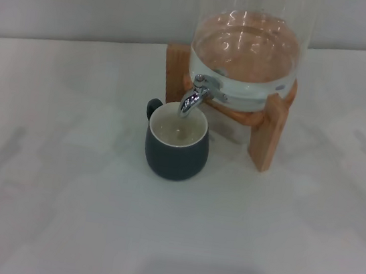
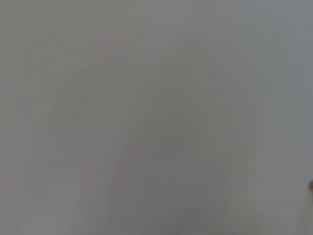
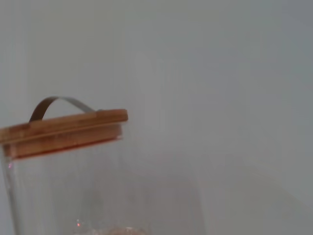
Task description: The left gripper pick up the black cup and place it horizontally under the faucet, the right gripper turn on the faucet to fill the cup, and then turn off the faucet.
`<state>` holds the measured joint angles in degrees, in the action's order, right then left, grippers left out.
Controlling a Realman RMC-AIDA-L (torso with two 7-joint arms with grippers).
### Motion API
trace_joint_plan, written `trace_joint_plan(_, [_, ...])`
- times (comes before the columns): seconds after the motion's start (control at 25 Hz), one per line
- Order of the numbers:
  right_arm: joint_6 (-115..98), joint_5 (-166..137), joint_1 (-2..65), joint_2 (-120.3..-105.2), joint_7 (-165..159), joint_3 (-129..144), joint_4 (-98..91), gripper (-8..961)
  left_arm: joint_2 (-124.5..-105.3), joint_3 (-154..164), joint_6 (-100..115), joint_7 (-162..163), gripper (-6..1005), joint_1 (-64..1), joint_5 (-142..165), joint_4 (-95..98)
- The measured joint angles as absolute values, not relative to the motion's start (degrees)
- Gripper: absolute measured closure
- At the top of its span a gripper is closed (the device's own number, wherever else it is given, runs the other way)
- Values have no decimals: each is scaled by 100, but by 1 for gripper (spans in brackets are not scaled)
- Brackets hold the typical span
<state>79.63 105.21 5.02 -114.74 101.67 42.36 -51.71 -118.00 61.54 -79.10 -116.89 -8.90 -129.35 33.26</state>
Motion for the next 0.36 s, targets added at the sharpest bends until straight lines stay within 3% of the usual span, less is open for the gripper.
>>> trace_joint_plan(0.36, [7997,10518,445,-11485,10833,4163,-5015,252,-11750,6152,-7771,-11653,119,-973,-11921,3383])
